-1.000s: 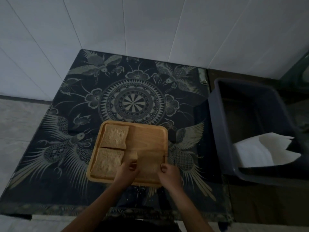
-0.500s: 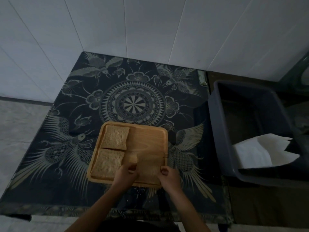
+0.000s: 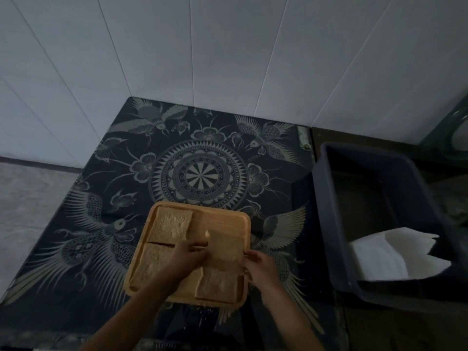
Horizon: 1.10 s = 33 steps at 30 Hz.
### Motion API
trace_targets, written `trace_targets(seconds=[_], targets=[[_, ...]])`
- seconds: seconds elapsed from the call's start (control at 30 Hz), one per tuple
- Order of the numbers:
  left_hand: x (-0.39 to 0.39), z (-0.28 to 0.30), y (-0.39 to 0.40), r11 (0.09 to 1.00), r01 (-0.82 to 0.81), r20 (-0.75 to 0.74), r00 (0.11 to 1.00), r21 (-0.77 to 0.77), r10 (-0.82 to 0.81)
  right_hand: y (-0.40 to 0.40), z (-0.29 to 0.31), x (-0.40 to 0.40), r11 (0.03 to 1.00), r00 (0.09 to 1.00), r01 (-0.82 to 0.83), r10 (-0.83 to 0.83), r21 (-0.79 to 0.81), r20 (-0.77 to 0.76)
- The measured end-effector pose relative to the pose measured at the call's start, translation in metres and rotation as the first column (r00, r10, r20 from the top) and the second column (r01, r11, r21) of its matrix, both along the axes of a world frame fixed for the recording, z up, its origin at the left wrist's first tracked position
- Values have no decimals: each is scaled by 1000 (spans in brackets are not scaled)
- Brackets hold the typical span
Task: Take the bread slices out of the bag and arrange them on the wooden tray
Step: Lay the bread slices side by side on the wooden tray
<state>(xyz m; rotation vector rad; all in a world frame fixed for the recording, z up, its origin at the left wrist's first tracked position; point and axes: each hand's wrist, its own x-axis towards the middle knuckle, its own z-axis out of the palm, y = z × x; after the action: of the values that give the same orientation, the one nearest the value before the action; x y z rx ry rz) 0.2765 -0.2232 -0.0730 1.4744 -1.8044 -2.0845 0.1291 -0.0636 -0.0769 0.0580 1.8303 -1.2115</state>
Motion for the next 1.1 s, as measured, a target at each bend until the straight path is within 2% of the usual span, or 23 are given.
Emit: trace_targets(seconds=[0.13,0.23,0.57,0.67,0.83,1.1], targets=[[-21,13,-20,1000,2,-26,1000,-17,-2,-17,7,-20,998,1000,-8,9,-59,15],[-34,14,-33,999,9,10,1000,-38,-9,-30,6,-35,997,1000,-21,21,-70,2],[-52,-26,-52,996,68,151,987,-65,-57,-54,-23,-53,999,999,-38,38,32,7],[-51,-38,-51,995,72,143,988,-72,-61,-54,-30,-54,996,998,-68,68,57,-1],[-46,-50,-42,983,108,206,976,-148,-76,-51,-41,-51,989,994,-104,106,107,-16],[-50,-49,-29,917,203,311,946,-342,-94,-46,-54,-48,974,963,-178,202,141,-178]])
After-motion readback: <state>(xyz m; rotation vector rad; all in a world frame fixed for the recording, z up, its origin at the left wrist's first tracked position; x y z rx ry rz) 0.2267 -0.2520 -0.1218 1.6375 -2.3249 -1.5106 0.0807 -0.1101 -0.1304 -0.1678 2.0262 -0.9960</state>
